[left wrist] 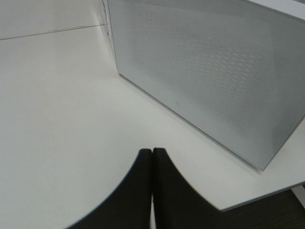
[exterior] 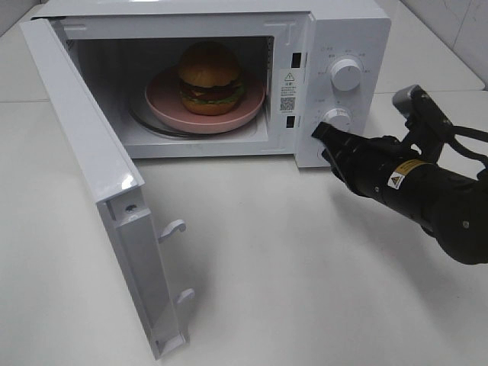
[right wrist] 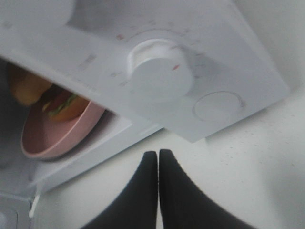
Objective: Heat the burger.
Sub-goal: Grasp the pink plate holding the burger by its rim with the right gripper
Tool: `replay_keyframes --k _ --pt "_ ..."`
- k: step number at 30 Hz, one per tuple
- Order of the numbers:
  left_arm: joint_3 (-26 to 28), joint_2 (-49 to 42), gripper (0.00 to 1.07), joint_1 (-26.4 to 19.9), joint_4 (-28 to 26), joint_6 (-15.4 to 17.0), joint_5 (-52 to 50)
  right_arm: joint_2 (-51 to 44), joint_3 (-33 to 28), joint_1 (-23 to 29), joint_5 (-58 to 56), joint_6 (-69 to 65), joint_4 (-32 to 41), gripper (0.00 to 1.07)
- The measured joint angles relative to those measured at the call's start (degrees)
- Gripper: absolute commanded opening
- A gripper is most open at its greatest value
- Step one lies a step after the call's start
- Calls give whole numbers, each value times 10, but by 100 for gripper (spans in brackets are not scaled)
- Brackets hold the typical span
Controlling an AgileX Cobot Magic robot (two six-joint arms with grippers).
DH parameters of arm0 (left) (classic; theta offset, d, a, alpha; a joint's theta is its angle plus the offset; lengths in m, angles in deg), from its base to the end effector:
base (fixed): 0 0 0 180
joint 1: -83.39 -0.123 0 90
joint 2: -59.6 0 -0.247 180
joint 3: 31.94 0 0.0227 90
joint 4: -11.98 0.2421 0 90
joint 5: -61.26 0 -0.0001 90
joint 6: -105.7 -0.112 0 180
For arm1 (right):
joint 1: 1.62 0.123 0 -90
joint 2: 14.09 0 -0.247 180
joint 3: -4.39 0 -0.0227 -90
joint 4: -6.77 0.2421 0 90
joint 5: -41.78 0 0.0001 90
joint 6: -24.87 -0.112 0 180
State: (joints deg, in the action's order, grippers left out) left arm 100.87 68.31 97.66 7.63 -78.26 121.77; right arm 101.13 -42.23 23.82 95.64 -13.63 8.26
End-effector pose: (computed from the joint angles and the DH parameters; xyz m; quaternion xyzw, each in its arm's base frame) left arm 0.0405 -0.0179 0.2653 0.1361 0.8384 -0.0851 0.5210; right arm 0.2798 0.1305 0.0888 0.1043 0.8022 0.3079 0.5008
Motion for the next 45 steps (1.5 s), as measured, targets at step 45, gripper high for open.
replay_keyframes --k 45 --pt "0 0 0 0 0 0 0 -99 254 0 -886 634 159 5"
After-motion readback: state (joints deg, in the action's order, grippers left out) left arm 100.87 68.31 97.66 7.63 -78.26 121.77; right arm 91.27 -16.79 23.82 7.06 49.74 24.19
